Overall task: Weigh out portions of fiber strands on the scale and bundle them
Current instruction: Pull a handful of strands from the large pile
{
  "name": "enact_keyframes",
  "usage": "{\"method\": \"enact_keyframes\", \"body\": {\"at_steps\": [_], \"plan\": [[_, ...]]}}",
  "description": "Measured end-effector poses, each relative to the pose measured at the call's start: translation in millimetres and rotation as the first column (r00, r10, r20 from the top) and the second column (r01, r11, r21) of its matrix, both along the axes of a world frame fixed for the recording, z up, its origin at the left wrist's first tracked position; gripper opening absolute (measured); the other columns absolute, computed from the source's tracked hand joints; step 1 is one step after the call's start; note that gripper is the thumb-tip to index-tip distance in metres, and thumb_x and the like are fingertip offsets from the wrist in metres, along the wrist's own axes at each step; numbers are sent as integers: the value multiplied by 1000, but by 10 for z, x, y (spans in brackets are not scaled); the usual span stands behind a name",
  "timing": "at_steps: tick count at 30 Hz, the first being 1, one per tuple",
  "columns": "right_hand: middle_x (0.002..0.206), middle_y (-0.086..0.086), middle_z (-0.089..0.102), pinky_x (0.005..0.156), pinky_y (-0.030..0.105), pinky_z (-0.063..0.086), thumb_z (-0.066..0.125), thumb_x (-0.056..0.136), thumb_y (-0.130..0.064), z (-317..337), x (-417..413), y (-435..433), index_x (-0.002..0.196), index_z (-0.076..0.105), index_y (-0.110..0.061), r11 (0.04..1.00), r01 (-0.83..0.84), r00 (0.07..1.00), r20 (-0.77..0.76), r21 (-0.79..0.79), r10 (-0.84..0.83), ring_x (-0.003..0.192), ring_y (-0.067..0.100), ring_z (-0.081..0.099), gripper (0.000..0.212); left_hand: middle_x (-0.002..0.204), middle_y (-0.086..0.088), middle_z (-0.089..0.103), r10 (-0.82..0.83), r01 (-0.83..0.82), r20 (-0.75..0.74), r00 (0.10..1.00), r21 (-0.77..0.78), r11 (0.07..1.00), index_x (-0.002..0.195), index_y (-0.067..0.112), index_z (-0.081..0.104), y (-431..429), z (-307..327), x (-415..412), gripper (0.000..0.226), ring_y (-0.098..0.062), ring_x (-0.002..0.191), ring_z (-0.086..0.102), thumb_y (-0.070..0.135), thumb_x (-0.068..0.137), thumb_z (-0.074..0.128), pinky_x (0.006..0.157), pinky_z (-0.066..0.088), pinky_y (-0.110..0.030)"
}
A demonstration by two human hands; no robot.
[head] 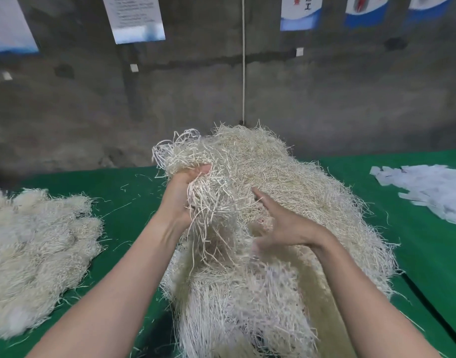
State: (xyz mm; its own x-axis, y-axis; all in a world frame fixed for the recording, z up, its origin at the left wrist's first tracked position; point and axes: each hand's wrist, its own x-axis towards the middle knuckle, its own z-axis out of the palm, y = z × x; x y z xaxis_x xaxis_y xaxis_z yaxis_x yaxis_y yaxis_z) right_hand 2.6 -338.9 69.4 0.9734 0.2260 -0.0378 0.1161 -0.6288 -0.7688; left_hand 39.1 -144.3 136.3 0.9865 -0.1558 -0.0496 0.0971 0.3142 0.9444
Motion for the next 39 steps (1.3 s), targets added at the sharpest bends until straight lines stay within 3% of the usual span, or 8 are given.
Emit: {"method": "enact_keyframes", "body": {"at_steps": [8,12,14,21,27,30,35,39], "plan": [[68,-1,55,51,17,51,53,93,-8,-401,86,647,84,54,-17,989,35,984,-176,146,-9,43,1,54,12,69,4,66,-203,75,377,903,327,942,62,27,68,82,42,-49,22,-20,66,55,7,69,71,62,51,-29],[75,-2,54,61,16,49,46,96,-9,-318,118,387,83,51,-16,947,240,971,-52,212,-234,63,4,55,16,136,-4,31,-639,-70,163,752,983,170,148,40,4,16,-388,67,113,-15,101,56,20,66,79,94,48,-32],[81,4,56,66,18,46,42,97,-7,-235,186,374,81,54,-10,964,241,968,42,112,-247,71,13,52,21,149,-4,14,-694,-2,51,718,998,71,142,49,-17,-128,-634,31,126,-18,107,53,24,67,81,95,45,-28],[100,11,67,65,23,50,57,85,4,-316,24,177,108,60,-6,925,273,961,-34,264,-274,73,14,64,25,70,4,58,-431,-132,164,887,986,105,71,10,56,-276,-945,195,11,-7,53,53,12,81,60,46,42,-15],[89,13,71,80,40,50,64,85,-12,-530,0,-61,101,61,-11,860,262,964,-150,438,-218,82,26,65,17,128,-14,51,-223,256,-229,948,127,958,98,5,60,-248,-795,182,12,-33,108,54,7,89,52,98,37,-49],[88,-7,70,78,27,55,59,88,-16,-646,-3,17,108,54,-30,922,182,978,-161,341,-133,86,6,67,24,87,-14,68,-258,214,-256,932,-188,959,66,13,68,-344,-786,62,15,-28,77,68,20,75,59,78,51,-45],[128,-5,54,91,24,50,57,89,-39,-817,-55,-91,124,54,-21,979,187,974,-147,74,-175,95,0,59,40,77,8,65,-216,192,107,971,197,962,83,25,60,-301,-661,153,12,-6,71,65,15,89,58,54,52,-31],[112,-8,60,78,13,49,61,88,-27,-830,-54,-232,134,45,-17,950,273,957,-148,152,-251,80,-6,54,49,115,-1,59,-552,360,-116,826,862,356,141,20,35,-342,-780,243,78,-17,91,63,21,74,76,74,51,-26]]}}
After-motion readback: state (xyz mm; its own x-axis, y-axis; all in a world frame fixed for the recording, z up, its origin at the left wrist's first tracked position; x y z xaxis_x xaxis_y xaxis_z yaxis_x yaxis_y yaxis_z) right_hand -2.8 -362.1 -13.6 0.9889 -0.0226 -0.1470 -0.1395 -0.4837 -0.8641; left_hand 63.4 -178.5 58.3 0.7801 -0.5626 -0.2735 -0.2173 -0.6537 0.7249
